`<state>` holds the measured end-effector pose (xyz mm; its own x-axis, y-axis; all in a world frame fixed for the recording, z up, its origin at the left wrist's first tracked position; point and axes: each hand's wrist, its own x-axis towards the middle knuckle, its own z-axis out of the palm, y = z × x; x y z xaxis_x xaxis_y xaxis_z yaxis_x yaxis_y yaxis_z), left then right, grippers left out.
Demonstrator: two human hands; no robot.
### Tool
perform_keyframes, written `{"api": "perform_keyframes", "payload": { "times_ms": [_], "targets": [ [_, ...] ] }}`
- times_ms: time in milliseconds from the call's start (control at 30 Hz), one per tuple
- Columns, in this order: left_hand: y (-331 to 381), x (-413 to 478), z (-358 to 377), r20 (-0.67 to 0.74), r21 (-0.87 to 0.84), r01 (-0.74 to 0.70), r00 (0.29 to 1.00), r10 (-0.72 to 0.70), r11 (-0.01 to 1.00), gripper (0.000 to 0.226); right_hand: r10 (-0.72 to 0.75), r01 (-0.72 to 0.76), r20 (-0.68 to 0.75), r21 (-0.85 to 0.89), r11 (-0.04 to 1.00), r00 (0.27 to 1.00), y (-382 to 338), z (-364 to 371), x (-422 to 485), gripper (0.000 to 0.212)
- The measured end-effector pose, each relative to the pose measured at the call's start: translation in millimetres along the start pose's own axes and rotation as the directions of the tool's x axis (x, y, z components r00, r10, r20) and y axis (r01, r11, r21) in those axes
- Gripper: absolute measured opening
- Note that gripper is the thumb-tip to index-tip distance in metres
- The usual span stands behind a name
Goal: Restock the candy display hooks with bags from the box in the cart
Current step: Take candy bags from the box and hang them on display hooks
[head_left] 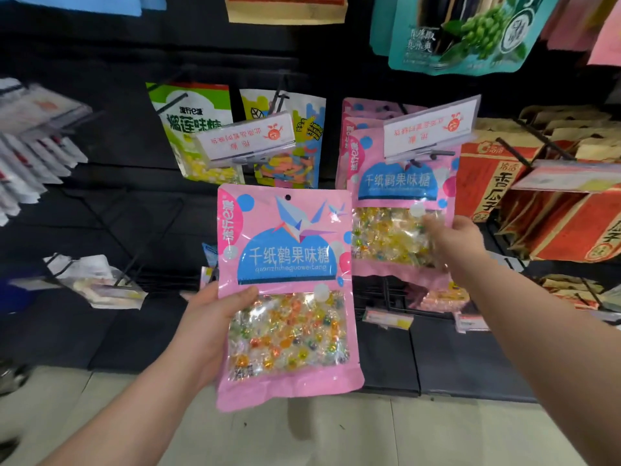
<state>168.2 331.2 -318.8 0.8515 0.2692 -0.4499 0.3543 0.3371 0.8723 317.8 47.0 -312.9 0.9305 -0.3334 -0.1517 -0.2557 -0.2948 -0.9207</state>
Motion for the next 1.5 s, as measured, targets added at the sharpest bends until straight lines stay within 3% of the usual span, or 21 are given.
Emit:
{"api": "perform_keyframes", "payload": {
  "times_ms": [167, 267, 333, 400, 533, 667, 767, 1500],
  "targets": [
    [0.3, -3.8, 11.3, 0.018, 0.015, 0.027, 0.999, -0.027, 1.0, 0.025, -0.06, 0.065, 0.028, -0.221, 0.973, 0.998, -4.8, -1.7, -24.7, 0.054],
    [0.0, -6.8, 21.5, 0.049, 0.02, 0.031, 0.998, -0.032, 0.999, 0.028, -0.018, 0.042, 0.188, -0.126, 0.991, 0.982, 0.0, -6.0, -66.6, 0.044],
    [-0.6, -9.2, 30.6, 0.085, 0.016, 0.049, 0.995, -0.05, 0.999, 0.029, 0.097, -0.09, 0.381, -0.036, 0.995, 0.919, 4.2, -12.3, -97.3, 0.029],
    [-1.4, -11.9, 41.5, 0.129, 0.02, 0.072, 0.989, -0.074, 0.997, 0.029, 0.118, -0.167, 0.5, 0.054, 0.984, 0.858, 9.5, -18.9, -121.1, 0.021],
    [-3.0, -14.2, 63.8, 0.226, 0.076, 0.056, 0.971, -0.072, 0.996, 0.027, 0.008, -0.092, 0.371, 0.21, 0.973, 0.929, 24.5, -32.1, -138.1, 0.011],
    [-2.3, -11.8, 87.2, 0.246, 0.122, -0.019, 0.969, -0.012, 0.992, 0.034, -0.048, -0.003, 0.218, 0.23, 0.973, 0.975, 28.2, -43.8, -132.2, 0.015],
    [3.1, -10.1, 101.8, 0.251, 0.156, -0.069, 0.968, 0.028, 0.985, 0.025, -0.063, 0.023, 0.161, 0.238, 0.971, 0.985, 25.5, -50.0, -126.4, 0.014],
    [13.2, 7.2, 124.9, 0.269, 0.163, -0.073, 0.963, 0.027, 0.984, 0.017, -0.034, 0.004, 0.134, 0.223, 0.975, 0.99, 20.0, -53.8, -99.0, 0.011]
  ]
}}
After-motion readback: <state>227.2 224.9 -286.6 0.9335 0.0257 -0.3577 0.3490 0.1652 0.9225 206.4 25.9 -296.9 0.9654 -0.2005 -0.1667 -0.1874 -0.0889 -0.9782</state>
